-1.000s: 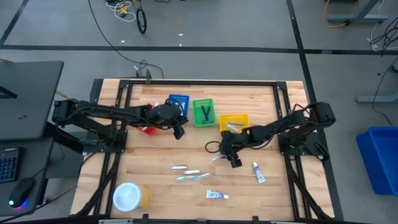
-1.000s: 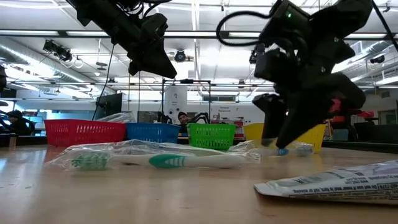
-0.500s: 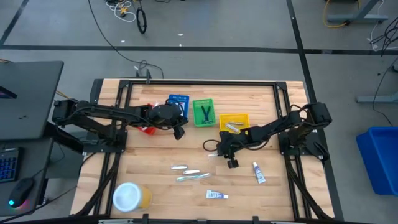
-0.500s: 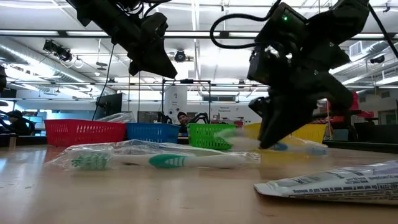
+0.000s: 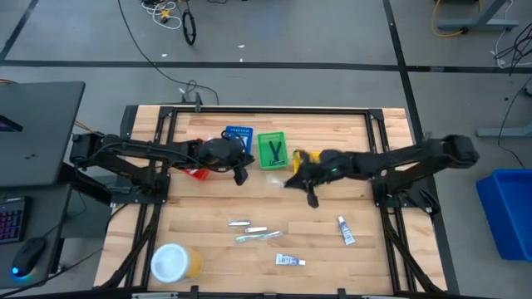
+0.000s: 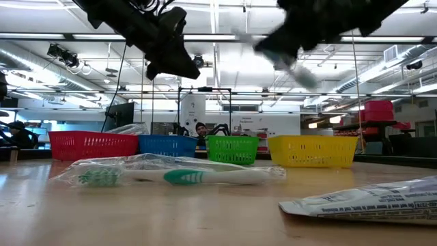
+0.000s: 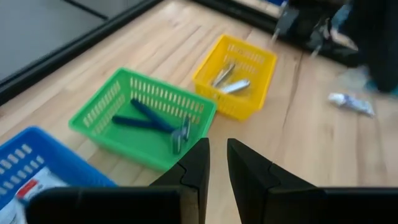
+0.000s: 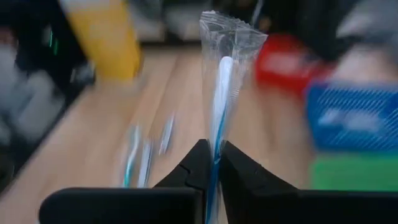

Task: Pick & Place Travel size toiletries
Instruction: Put the blue toothbrush into the red bin

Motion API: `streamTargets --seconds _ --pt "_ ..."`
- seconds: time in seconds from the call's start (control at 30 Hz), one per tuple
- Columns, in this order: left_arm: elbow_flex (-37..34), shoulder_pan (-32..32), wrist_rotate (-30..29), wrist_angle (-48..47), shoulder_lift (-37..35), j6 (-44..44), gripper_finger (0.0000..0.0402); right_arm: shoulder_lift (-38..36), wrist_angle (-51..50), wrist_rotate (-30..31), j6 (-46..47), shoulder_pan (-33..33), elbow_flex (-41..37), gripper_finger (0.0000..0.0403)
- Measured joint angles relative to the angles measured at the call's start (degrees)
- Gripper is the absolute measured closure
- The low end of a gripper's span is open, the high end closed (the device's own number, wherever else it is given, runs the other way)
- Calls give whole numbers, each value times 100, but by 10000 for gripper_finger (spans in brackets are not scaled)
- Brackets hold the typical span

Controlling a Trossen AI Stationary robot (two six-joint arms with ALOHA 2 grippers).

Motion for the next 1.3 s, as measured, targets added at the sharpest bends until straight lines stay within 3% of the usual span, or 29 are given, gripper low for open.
streamTargets --seconds 0.2,0.37,0.5,0.6,0.97,1.3 --pt "0 -26 131 632 0 467 339 -827 849 703 -496 -100 -55 375" --pt "0 -110 415 1278 0 1180 339 -805 2185 720 -640 -168 -412 376" --pt "0 -129 993 1521 0 1412 327 -743 2550 1129 -440 -246 -737 376" --pt "0 -123 1105 1611 2 1544 308 -708 2833 1120 -154 -340 -939 375" --pt "22 -123 1577 3319 630 1503 233 192 5091 904 348 -396 -1090 373" --pt "371 -118 1587 3483 1018 1510 225 982 5610 765 555 -396 -828 373"
